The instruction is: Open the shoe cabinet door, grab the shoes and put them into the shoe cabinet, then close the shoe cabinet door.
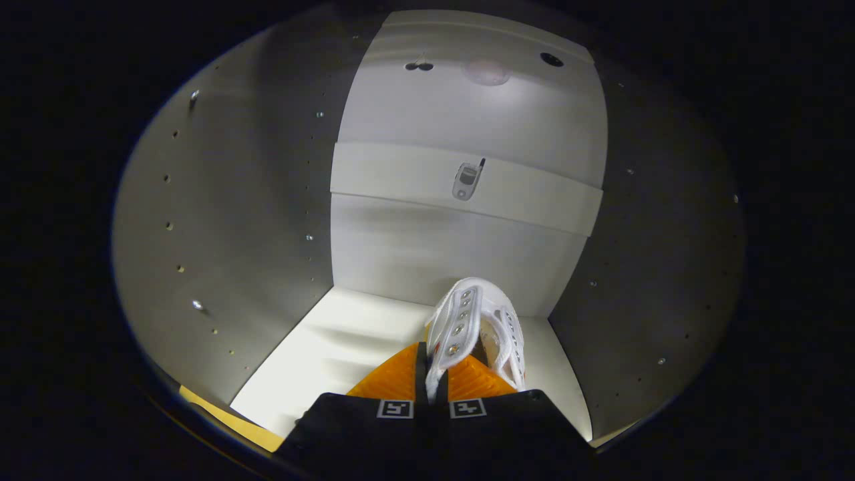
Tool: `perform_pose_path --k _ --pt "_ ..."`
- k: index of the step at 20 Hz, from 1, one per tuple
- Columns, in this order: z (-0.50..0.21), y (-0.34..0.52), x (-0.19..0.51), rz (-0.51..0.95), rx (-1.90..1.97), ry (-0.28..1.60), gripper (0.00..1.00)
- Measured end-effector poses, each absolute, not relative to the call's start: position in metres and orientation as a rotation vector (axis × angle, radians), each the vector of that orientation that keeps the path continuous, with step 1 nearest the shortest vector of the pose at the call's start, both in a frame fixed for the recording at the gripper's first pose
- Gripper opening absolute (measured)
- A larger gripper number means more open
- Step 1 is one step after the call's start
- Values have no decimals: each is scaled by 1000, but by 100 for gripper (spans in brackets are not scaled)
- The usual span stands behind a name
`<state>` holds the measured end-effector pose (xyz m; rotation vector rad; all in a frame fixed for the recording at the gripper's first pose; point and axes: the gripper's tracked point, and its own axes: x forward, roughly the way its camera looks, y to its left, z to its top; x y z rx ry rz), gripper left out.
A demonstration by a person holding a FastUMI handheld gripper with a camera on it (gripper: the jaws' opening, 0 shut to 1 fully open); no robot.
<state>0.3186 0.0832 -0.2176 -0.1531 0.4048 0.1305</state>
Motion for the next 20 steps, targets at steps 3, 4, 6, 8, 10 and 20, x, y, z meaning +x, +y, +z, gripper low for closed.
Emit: perform_pose_path --k 3,4,6,8,10,20 --pt "-238 84 329 124 -209 438 5" --pt "-245 85 333 124 -219 452 5" --pt "-252 87 336 118 -228 469 5" --pt "-257 91 337 112 -204 487 5" --pt "-256 91 339 82 -174 493 6" --pt "-253 113 308 136 -61 583 90"
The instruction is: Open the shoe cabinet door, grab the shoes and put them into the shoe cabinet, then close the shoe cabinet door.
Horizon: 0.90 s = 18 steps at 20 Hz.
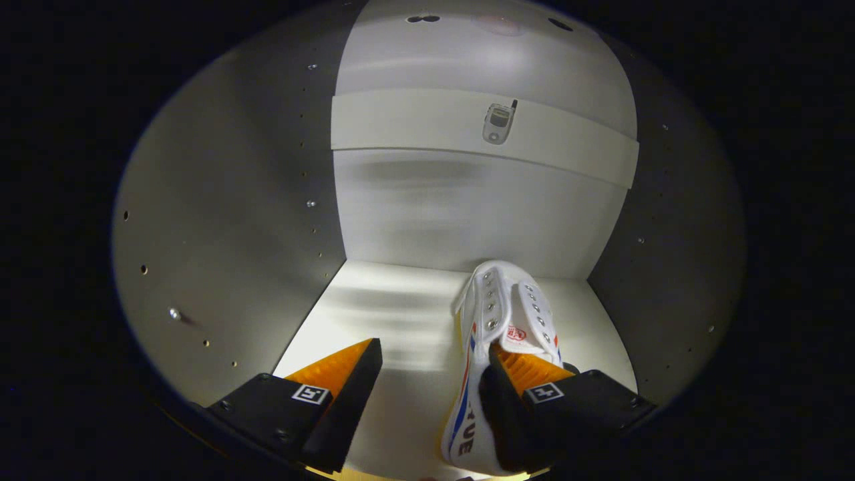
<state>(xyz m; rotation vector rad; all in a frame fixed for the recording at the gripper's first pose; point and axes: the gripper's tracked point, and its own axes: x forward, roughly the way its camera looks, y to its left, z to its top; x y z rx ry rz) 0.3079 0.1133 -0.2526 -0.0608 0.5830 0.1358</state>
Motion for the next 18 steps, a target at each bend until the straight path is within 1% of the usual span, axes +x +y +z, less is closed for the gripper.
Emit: perform_pose_path --k 4,5,10,14,18 --pt "-232 104 292 122 -15 553 98" --pt "-226 100 286 116 -2 548 98" --pt "-163 74 255 94 18 408 98" --pt "-107 61 203 91 40 285 98" --pt "-64 53 124 105 37 172 98"
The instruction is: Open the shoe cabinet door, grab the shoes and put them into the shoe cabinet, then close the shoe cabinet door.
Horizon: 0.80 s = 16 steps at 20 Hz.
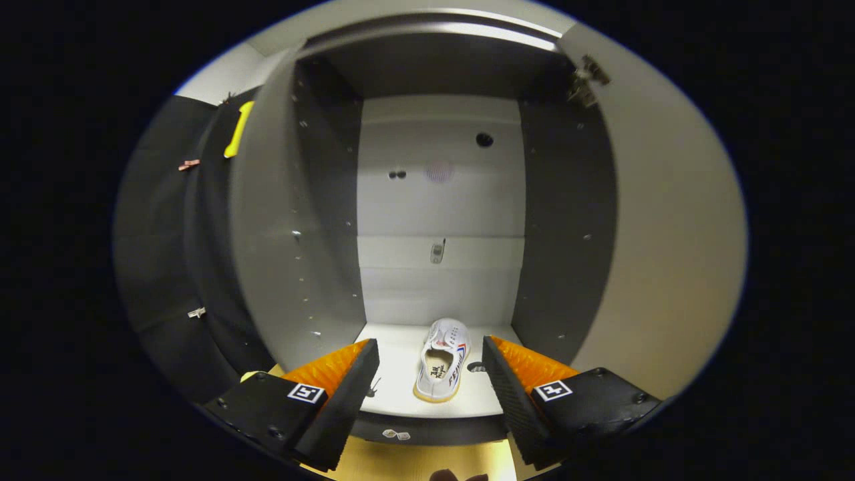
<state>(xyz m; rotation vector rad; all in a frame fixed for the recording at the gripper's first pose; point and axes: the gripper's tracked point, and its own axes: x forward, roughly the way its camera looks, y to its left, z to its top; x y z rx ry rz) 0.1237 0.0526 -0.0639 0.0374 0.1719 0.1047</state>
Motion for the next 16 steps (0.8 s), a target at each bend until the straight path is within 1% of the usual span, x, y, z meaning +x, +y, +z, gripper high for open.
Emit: perform_pose_path --k 7,13,16 --pt "-18 28 -19 103 -12 48 98" --pt "-10 2 -122 110 -33 42 98" --pt "-10 -34 -156 66 -2 44 98"
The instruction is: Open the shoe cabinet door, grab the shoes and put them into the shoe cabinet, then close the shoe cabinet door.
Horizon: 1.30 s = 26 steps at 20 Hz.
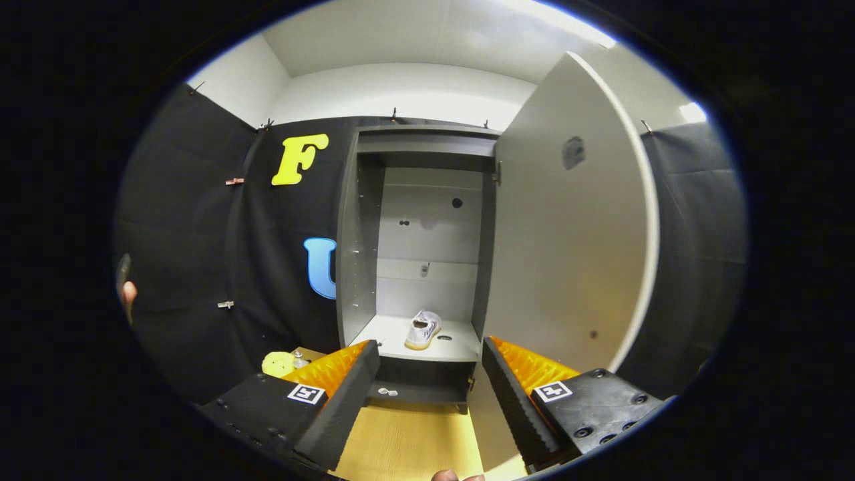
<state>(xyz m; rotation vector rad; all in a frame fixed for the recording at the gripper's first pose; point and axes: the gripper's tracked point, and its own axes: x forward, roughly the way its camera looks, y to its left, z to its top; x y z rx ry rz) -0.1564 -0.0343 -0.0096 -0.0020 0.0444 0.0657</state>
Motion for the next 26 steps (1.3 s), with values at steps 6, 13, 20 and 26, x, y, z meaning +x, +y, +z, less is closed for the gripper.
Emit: perform_pose_path --k 6,13,20,26 --pt "4 -129 -206 -45 44 3 98" --pt "-20 -230 -197 -175 115 67 97" --pt "-52 -270 -128 -144 139 125 97" --pt "-61 -252 -125 -112 125 155 98"
